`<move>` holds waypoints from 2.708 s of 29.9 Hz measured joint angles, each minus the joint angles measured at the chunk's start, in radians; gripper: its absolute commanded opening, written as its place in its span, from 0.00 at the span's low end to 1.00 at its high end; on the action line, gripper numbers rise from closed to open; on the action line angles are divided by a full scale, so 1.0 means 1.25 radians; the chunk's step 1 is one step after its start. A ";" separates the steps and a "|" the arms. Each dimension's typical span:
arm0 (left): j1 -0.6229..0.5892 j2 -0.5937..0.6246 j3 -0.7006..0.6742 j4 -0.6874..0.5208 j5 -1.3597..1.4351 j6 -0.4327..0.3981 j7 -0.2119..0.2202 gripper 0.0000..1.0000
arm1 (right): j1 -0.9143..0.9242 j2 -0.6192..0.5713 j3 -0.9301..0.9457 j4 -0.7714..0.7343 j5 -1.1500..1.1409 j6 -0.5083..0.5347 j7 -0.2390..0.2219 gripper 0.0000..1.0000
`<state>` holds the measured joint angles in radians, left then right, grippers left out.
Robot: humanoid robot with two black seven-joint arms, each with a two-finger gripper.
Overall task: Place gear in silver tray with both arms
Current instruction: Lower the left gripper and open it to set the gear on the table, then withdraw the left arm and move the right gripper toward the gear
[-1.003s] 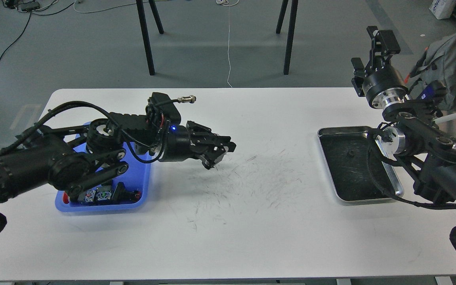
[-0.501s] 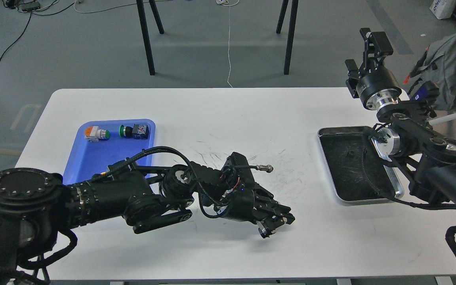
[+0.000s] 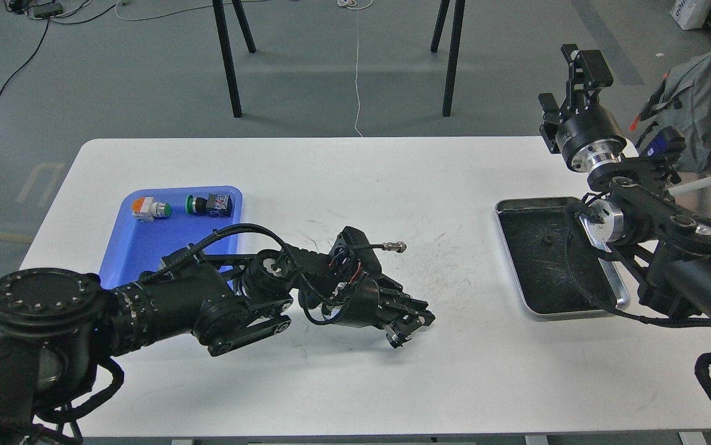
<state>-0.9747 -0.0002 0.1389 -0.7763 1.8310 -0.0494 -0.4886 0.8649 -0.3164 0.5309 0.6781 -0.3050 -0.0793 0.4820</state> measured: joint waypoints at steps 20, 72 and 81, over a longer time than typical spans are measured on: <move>-0.016 0.000 0.001 0.011 -0.047 0.012 0.000 0.06 | -0.002 0.000 -0.023 0.000 -0.004 0.001 0.001 0.95; -0.097 0.152 -0.194 -0.009 -0.476 0.003 0.000 0.89 | 0.019 -0.041 -0.061 0.052 0.003 0.005 -0.001 0.96; -0.107 0.321 -0.225 -0.009 -0.742 -0.021 0.000 1.00 | 0.039 -0.112 -0.112 0.135 0.003 0.013 -0.003 0.97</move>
<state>-1.1090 0.4015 -0.1425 -0.7870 0.9041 -0.0761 -0.4886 0.9137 -0.4565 0.3915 0.8470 -0.3018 -0.0637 0.4787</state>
